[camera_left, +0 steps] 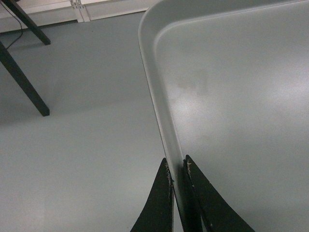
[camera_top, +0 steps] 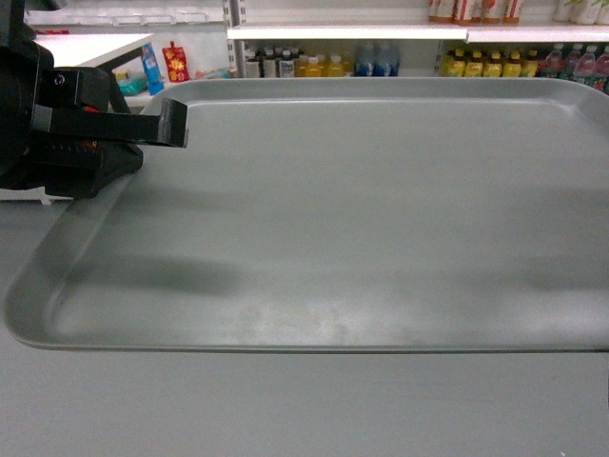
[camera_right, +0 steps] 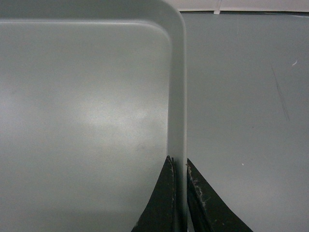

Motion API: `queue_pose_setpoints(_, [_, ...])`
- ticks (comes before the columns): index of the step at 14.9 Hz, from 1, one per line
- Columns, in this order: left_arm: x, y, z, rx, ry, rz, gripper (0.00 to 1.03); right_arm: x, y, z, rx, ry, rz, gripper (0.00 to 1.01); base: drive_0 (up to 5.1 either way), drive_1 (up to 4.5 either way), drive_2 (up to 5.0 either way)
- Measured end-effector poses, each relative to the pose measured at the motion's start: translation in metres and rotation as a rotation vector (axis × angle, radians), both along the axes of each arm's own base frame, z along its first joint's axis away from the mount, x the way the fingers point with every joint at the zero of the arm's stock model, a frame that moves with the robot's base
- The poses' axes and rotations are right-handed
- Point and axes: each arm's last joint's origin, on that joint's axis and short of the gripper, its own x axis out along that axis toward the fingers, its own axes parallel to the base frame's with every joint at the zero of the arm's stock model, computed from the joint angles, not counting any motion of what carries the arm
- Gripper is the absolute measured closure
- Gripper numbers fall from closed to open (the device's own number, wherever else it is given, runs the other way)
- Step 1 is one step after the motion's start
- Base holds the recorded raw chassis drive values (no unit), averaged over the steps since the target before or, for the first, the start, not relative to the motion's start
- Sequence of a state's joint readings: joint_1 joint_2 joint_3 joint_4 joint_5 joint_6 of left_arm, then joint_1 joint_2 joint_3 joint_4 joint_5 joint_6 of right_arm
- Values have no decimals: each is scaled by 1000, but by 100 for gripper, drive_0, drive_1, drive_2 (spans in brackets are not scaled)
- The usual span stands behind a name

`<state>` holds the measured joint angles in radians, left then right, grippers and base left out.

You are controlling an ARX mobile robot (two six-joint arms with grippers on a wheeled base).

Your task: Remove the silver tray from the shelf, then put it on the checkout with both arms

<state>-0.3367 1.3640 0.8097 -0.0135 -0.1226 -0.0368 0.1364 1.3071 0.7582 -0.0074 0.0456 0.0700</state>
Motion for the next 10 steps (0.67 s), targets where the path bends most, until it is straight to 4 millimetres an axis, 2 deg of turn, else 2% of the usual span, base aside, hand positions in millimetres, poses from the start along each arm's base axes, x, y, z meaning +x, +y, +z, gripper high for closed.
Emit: queue_pose_setpoints(10, [0,0,0,-2,-1,-2,99,0,-1,0,1,1,-1,98,0,0,0])
